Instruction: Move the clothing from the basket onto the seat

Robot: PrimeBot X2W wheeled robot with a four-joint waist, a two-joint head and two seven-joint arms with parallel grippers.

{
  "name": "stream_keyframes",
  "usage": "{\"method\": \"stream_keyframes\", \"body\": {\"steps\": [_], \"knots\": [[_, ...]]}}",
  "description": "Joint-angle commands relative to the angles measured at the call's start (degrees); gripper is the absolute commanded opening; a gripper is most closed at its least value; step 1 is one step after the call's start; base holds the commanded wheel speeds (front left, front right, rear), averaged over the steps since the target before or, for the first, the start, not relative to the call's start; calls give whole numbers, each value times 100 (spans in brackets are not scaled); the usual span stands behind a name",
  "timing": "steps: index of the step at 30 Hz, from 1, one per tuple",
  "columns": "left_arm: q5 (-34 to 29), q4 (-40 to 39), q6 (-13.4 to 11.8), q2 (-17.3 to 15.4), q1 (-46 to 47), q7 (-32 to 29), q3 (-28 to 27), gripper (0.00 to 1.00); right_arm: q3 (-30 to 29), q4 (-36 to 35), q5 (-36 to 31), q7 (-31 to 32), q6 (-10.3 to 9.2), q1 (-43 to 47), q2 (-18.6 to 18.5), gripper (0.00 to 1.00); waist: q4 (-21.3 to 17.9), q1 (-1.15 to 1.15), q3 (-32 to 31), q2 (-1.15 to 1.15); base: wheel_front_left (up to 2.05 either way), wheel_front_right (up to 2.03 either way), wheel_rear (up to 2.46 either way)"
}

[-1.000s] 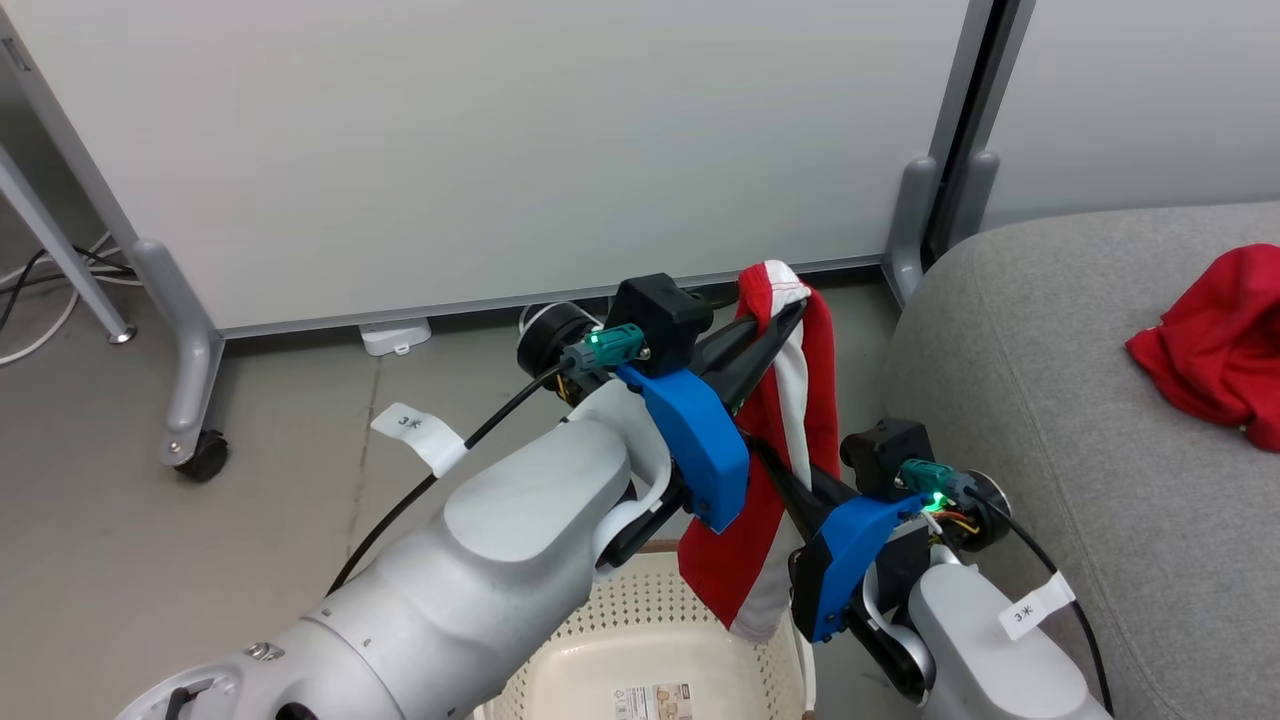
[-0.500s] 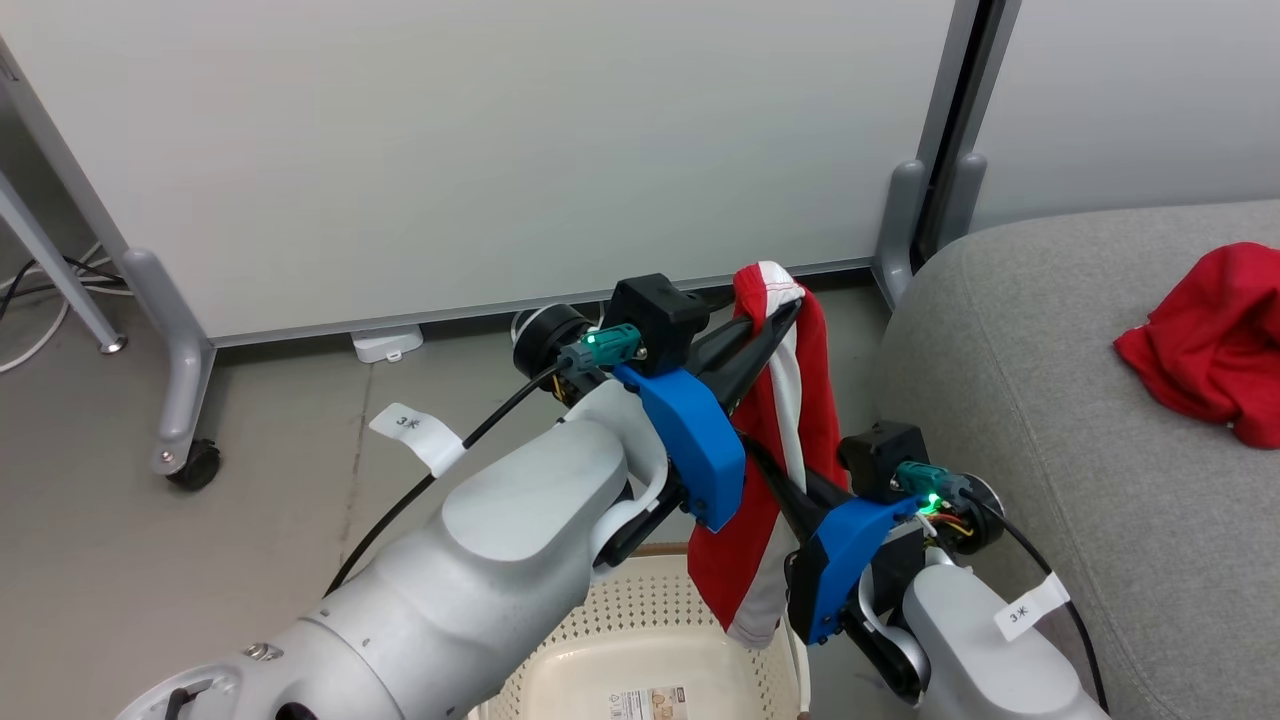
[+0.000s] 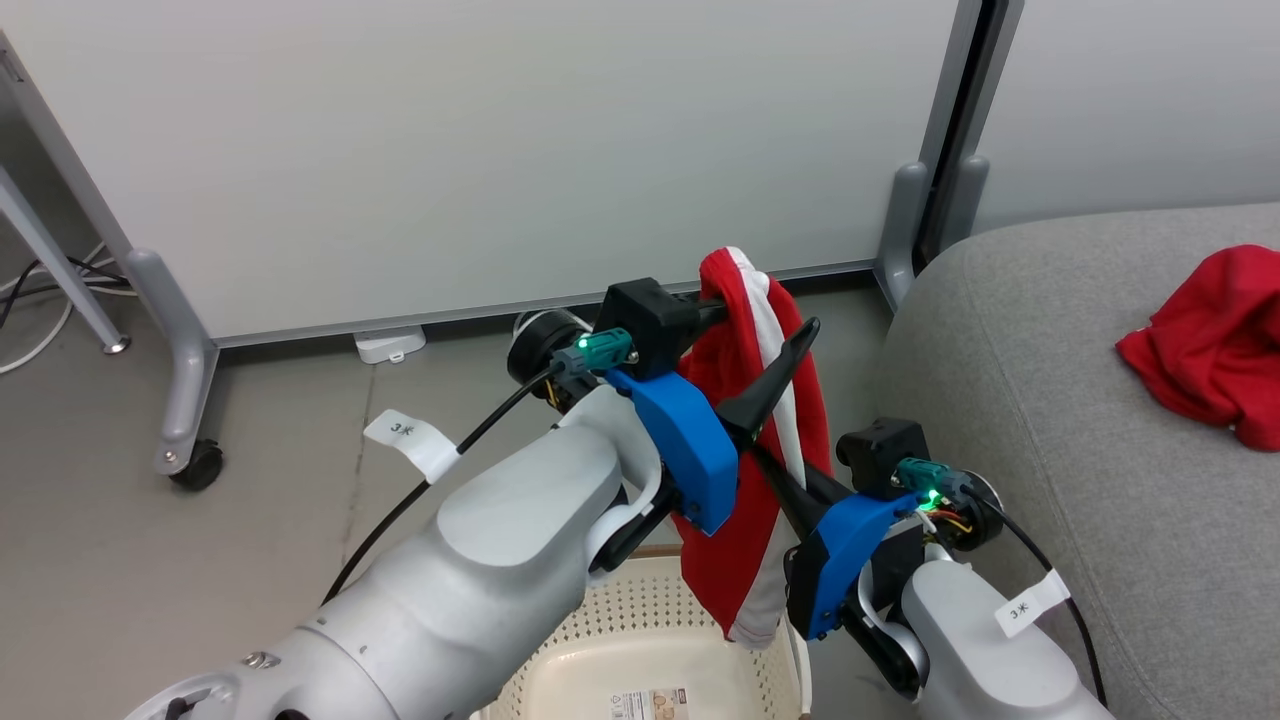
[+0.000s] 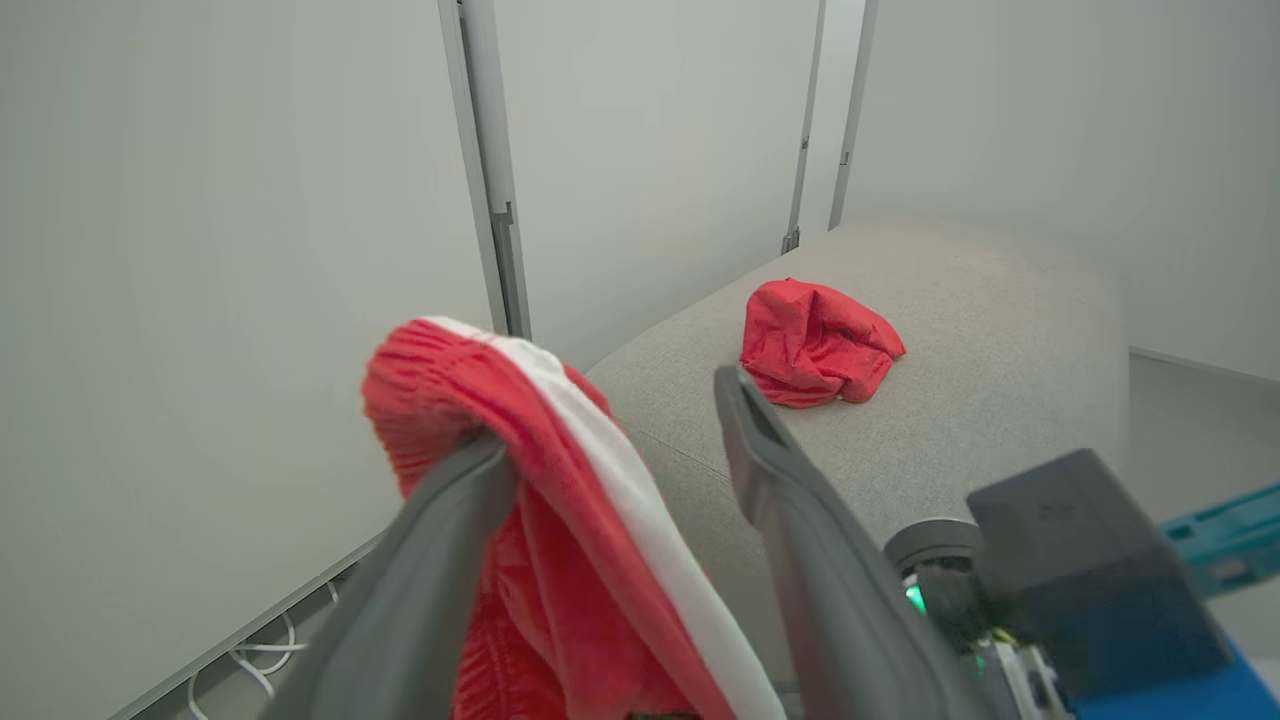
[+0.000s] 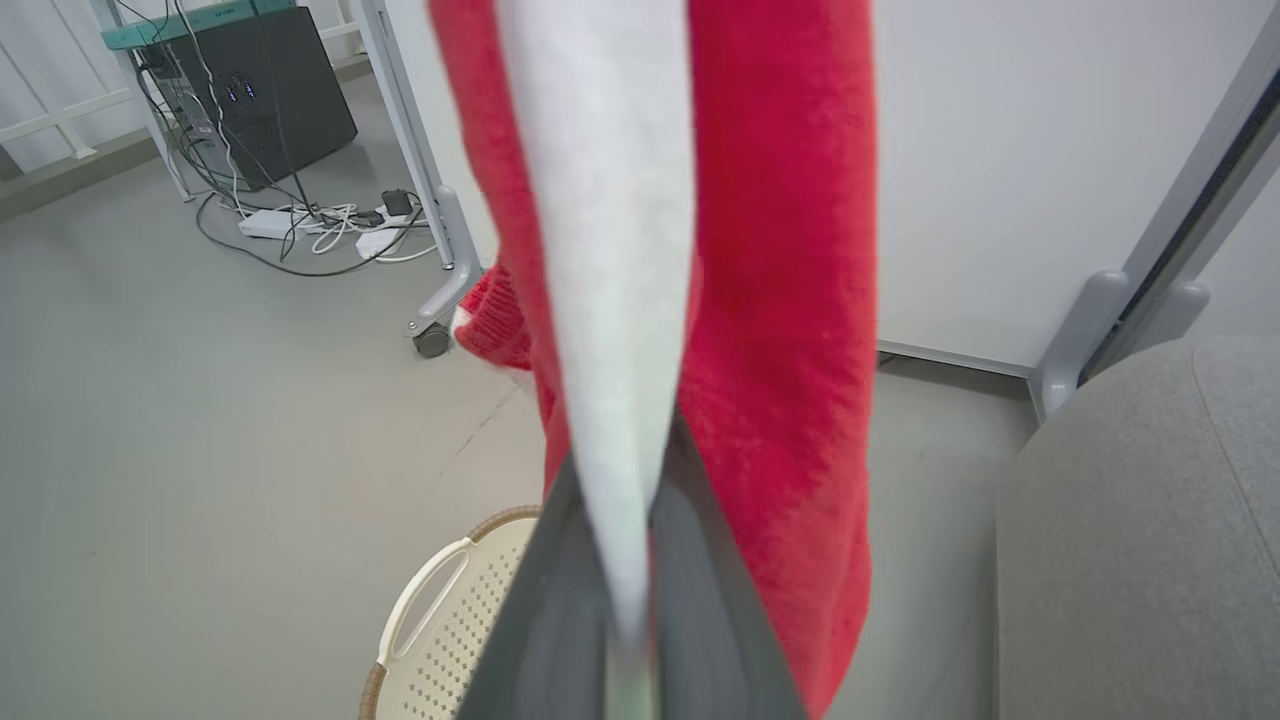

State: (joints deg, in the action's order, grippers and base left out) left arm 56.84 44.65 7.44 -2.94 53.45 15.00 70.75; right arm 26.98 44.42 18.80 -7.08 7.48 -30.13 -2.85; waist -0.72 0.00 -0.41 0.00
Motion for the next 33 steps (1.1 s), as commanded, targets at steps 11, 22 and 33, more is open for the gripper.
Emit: {"method": "stream_keyframes", "body": {"steps": [11, 22, 33], "knots": [[-377, -474, 4, -516, -796, 22, -551, 100, -174, 70, -70, -136, 3, -96, -7, 0, 14, 0, 19, 0, 0, 0, 0], [-1804, -2228, -301, -1231, -2686, 22, -2620, 100, -313, -90, -145, -169, 3, -91, -7, 0, -138, 0, 146, 0, 0, 0, 0], [-2932, -3178, -411, -1201, -4411, 22, -4397, 100, -406, -415, -203, -107, 3, -16, -7, 0, -493, 0, 305, 0, 0, 0, 0]]}}
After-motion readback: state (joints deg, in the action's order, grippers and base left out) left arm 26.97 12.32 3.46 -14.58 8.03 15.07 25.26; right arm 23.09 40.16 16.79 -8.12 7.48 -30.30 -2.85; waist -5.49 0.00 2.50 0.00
